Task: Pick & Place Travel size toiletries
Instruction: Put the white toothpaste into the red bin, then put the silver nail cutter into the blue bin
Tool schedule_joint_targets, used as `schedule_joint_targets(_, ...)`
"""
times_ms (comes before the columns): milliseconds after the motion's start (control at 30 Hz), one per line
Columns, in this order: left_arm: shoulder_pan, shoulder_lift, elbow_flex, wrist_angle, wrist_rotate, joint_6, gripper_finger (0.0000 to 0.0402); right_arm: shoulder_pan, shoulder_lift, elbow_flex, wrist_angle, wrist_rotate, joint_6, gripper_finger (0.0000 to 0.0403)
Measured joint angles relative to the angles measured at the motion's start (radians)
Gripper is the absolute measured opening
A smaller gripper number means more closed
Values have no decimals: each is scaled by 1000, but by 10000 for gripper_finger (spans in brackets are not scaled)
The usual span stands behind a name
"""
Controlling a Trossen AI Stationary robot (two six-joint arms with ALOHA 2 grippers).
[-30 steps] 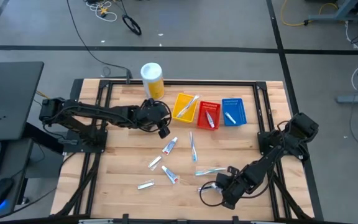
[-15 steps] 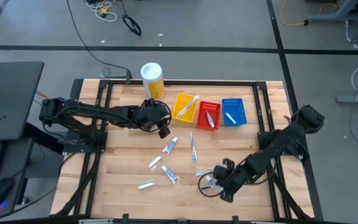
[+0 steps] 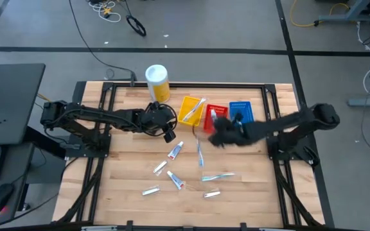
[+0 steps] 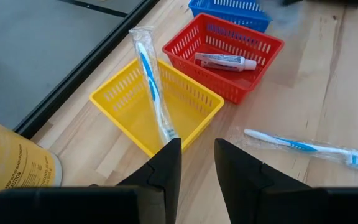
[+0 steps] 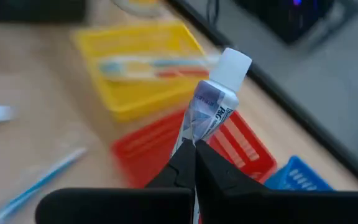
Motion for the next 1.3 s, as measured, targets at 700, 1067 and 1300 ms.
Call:
schedule_joint_targets(700,0,0,0,101,0,-53,105,-335,60,-78,228,-280,-236,104)
schedule_joint_targets(1067,0,0,0,72,26,-76,105,-181,-3,-55,244,-572,-336,134)
schedule_joint_targets(1300,-17,0,0,51,45,-83,105,-34,-7,-84,199,-781,-333,134)
